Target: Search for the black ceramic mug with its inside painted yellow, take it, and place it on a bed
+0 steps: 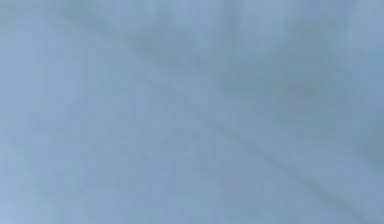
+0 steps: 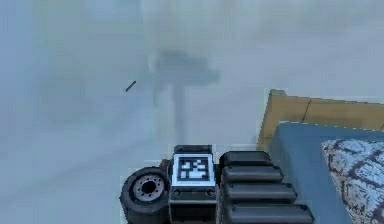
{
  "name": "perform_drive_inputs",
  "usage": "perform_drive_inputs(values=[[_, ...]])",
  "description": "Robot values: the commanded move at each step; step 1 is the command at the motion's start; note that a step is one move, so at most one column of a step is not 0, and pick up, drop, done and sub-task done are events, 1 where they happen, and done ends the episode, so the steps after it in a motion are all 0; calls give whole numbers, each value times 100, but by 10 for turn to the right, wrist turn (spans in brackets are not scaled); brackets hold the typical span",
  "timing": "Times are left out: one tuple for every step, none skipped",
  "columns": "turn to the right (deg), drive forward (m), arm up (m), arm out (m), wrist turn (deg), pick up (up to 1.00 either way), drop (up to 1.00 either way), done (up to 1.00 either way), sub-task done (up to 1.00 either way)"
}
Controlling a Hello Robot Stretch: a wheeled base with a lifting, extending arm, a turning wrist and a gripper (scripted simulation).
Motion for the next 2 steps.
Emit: perform_drive_inputs(values=[[450,0,0,0,0,0,0,0,0],[450,0,0,0,0,0,0,0,0]])
